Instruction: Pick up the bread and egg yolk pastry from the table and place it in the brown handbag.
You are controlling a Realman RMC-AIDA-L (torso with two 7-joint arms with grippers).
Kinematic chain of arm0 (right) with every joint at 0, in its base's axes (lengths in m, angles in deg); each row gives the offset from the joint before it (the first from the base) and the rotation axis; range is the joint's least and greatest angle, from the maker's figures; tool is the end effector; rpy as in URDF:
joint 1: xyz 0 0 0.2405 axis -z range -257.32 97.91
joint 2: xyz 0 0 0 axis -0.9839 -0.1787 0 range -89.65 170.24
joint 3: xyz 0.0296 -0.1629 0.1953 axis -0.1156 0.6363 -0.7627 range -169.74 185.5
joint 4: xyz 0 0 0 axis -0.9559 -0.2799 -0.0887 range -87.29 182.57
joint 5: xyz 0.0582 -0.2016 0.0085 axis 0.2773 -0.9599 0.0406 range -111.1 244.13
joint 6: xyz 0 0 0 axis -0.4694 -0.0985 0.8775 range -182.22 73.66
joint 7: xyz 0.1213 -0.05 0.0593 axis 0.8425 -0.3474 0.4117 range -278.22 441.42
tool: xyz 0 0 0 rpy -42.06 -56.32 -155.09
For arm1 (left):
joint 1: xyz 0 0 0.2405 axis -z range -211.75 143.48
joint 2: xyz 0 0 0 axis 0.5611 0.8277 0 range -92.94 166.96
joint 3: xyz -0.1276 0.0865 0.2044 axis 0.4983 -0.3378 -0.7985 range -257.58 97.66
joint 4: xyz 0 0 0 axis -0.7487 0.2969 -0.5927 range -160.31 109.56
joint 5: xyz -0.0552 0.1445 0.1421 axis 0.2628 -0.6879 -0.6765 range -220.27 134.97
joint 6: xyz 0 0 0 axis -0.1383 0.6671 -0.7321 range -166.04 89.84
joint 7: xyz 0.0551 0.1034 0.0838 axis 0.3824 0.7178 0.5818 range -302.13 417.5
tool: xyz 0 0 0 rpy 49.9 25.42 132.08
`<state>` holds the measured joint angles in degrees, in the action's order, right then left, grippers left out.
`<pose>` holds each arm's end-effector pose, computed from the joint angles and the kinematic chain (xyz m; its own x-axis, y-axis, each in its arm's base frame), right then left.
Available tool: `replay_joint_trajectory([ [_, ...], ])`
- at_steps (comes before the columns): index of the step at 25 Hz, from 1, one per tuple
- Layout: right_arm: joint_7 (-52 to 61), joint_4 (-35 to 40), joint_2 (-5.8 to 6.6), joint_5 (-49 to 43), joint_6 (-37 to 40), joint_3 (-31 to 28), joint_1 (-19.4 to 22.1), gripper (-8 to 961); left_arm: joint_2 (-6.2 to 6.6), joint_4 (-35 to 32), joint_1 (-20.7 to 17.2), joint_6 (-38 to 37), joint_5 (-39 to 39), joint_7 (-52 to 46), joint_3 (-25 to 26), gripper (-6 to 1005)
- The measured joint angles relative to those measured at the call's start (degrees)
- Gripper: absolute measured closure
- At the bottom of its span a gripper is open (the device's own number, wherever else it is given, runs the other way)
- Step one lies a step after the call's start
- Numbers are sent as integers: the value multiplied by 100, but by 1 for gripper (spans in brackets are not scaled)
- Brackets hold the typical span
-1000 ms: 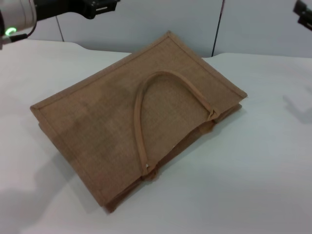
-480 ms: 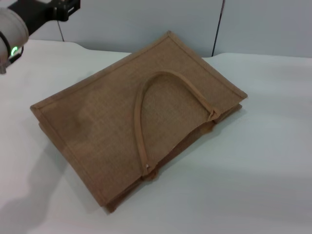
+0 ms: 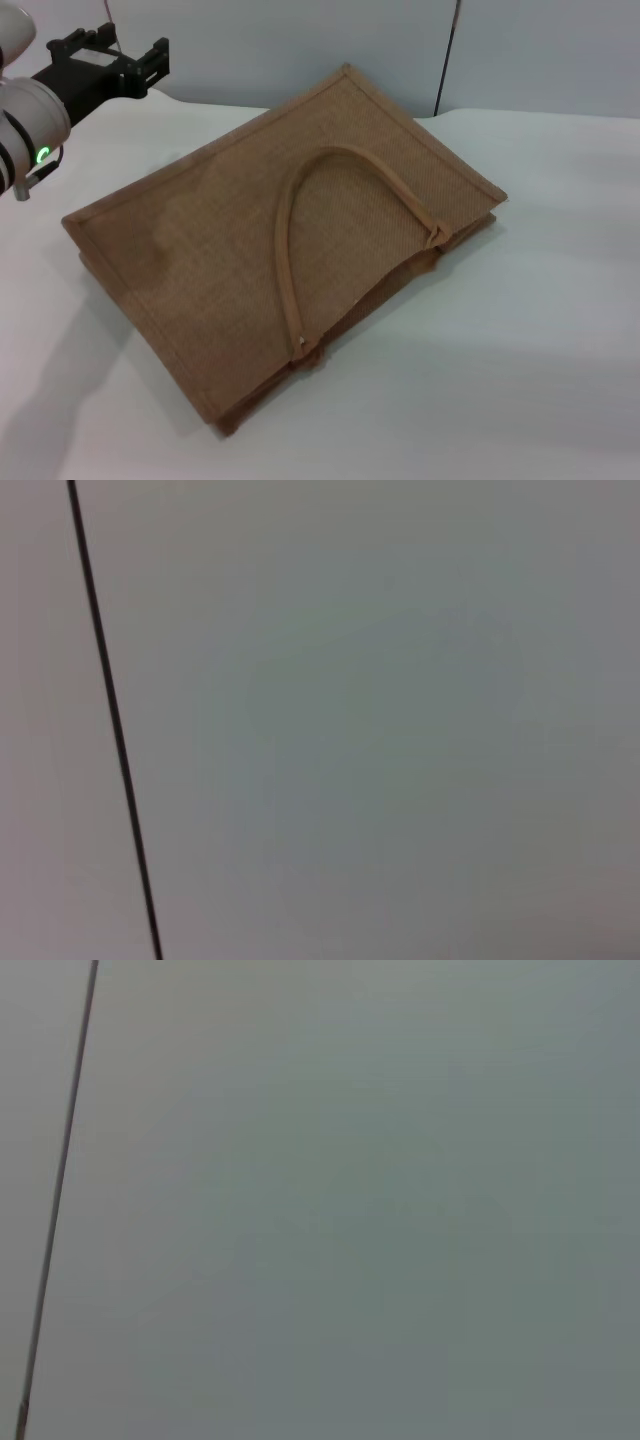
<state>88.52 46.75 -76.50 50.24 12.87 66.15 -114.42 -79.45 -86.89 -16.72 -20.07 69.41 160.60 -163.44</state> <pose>0.3259 0.3771 0.0340 0.7829 0.1148 -0.6114 -0.6108 -0.0447 -0.7905 -0.2506 0.4094 0.0542 0.7907 0.1568 0.5918 0.6099 -0.2852 -0.7394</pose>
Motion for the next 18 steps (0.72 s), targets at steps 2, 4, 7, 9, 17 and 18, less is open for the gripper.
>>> replay_joint_trajectory([
  [2, 48, -4, 6, -8, -56, 0, -31, 165, 0, 7, 0, 17, 103, 97, -1, 309],
  [4, 48, -9, 6, -9, -128, 0, -76, 166, 0, 12, 0, 16, 129, 170, -2, 309],
  [7, 53, -29, 6, 18, -234, 0, -131, 166, 0, -4, -26, 15, 143, 320, -38, 309],
  [9, 142, -59, 5, 35, -270, -4, -138, 166, 0, -53, -62, 16, 202, 559, -117, 309],
  [17, 525, -68, 13, 30, -245, -9, -88, 167, -25, -119, -172, 116, 1167, 1908, -248, 309],
  [18, 524, -75, 14, 36, -259, -9, -85, 167, -29, -162, -201, 153, 1331, 2113, -277, 309],
])
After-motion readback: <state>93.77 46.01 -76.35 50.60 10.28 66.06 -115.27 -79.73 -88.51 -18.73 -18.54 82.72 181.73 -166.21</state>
